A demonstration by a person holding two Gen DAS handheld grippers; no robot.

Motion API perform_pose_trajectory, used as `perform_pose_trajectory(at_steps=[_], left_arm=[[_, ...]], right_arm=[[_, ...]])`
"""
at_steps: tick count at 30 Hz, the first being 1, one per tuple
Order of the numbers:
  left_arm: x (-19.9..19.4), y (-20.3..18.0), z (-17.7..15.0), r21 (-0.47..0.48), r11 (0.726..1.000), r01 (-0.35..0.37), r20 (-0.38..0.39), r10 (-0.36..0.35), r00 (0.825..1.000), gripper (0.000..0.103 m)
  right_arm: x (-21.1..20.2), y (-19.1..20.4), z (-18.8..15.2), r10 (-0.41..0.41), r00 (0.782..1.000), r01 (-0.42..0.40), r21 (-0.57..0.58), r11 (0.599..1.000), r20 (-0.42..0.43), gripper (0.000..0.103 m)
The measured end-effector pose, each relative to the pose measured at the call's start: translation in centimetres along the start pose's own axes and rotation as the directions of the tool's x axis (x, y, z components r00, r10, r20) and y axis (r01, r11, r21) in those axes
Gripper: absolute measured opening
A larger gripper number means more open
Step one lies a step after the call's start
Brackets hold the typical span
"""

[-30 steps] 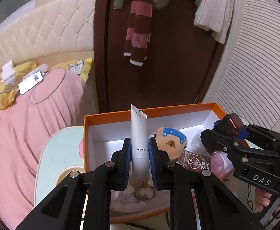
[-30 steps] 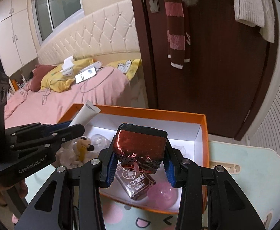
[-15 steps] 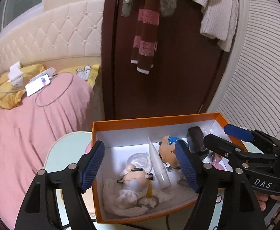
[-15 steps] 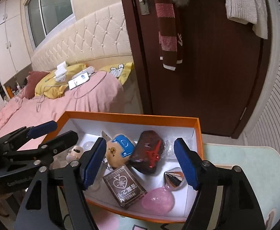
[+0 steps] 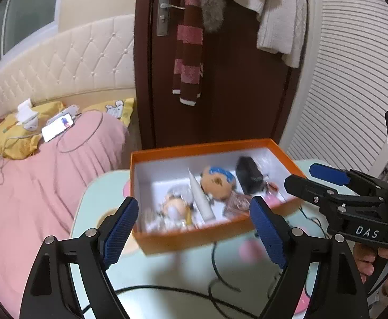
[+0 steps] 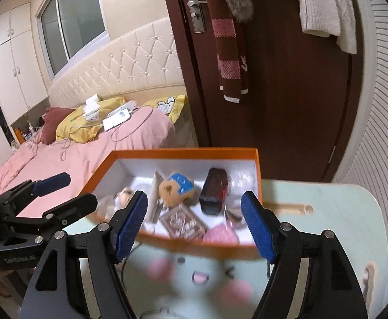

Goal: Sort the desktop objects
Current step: 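Withdraw both open tools from the box and hover over the desk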

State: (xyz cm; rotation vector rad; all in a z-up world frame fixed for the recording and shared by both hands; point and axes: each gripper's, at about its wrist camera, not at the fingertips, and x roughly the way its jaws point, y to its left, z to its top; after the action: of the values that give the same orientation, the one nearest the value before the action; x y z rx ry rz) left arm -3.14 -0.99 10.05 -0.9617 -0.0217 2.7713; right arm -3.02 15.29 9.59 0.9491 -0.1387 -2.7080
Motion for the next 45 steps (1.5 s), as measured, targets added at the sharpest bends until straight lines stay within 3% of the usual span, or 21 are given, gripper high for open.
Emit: perform_pose_trajectory(at_steps=[8, 16, 19, 25, 29, 31, 38, 45], left_arm=[[1.7, -1.1, -4.6, -0.010, 1.000, -0.025, -0.114, 0.024, 0.993, 0.090], [5.2, -2.0, -6.4, 0.029, 0.993, -0.111, -0.225, 0.115, 0.968, 0.094], [5.5, -1.8, -6.5, 0.015, 0.992, -0.127, -0.238, 0.127, 0.963, 0.102], [5.4, -1.8, -6.7, 0.005, 0.990, -0.140, -0.232, 0.137, 0.963, 0.102], [5.1, -1.7, -6.8, -0.002, 0.989, -0.148, -0.226, 0.144, 0.963, 0.103], [5.1, -1.7, -6.9, -0.006, 0.988, -0.152, -0.223, 0.147, 0.964, 0.103], [5.0, -1.4, -6.7, -0.012, 0.988, -0.157, -0.221, 0.151, 0.964, 0.103], [5.1, -1.2, -6.7, -0.012, 0.988, -0.156, -0.221, 0.150, 0.964, 0.103]], right_arm=[[-0.7, 0.2, -5.1, -0.061, 0.993, 0.064, 0.022, 0.998, -0.097, 0.074], [0.9, -0.6, -7.8, -0.133, 0.977, 0.141, 0.036, 0.989, -0.166, 0.074], [1.5, -0.9, -8.3, -0.141, 0.971, 0.153, 0.047, 0.987, -0.193, 0.074], [1.7, -0.6, -8.6, -0.185, 0.962, 0.193, 0.021, 0.981, -0.199, 0.074], [2.1, -0.2, -8.8, -0.262, 0.942, 0.266, -0.012, 0.964, -0.211, 0.086], [2.0, -0.4, -9.0, -0.276, 0.938, 0.282, -0.005, 0.959, -0.211, 0.087], [2.1, -1.1, -9.2, -0.288, 0.932, 0.298, 0.010, 0.955, -0.219, 0.095], [2.3, -1.1, -8.9, -0.290, 0.931, 0.300, 0.012, 0.954, -0.222, 0.096]])
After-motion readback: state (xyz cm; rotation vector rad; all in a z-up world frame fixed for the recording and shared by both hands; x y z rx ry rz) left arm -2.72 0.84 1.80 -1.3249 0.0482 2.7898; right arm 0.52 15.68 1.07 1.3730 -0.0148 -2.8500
